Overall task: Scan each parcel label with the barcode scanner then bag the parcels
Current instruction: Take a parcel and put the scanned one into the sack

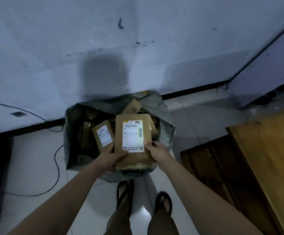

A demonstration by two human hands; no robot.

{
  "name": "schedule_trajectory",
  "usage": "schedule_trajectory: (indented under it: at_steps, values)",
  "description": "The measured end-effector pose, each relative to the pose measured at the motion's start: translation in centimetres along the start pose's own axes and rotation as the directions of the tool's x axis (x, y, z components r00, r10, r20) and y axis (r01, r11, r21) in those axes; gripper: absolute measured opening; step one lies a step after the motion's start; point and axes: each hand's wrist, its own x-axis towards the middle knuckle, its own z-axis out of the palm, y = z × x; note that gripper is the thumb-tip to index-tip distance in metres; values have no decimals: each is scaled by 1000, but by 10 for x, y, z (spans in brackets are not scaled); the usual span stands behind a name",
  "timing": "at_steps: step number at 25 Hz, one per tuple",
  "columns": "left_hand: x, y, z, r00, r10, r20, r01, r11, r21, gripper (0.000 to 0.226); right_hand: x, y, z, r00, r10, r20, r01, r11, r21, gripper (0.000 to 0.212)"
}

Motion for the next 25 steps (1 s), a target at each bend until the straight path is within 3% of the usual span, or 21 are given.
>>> schedule_trajectory:
  at_steps: [4,6,9,11,14,17,19,21,25]
  values:
    - [52,-65,-51,967,-154,-201,112,972,-209,44,75,10,80,988,51,143,-32,991,-132,40]
    - [91,-91,-79,936,-156,-315,65,957,-282,40,119,19,120,980,49,195,-6,977,-215,35]
    - [155,-117,-112,893,-64,-446,-51,969,-242,45,178,26,162,964,-1,266,70,966,-249,42]
    - [199,-132,-126,916,-2,-401,-76,981,-177,51,212,36,183,964,17,267,38,979,-198,45]
    - [246,-149,-121,953,-17,-304,12,1000,-19,69,242,54,193,983,24,182,18,974,-224,56]
    - [257,-158,-110,929,-35,-368,109,977,182,86,247,60,177,984,56,171,-1,951,-309,68]
    - [248,-153,-107,935,-31,-353,92,984,155,85,238,53,160,981,93,173,-42,959,-279,60]
    - [230,-138,-102,947,-10,-320,55,990,132,69,218,40,146,980,106,170,-52,954,-294,46]
    - [177,-69,-92,963,0,-269,83,952,296,58,159,-10,114,985,3,173,50,951,-306,26]
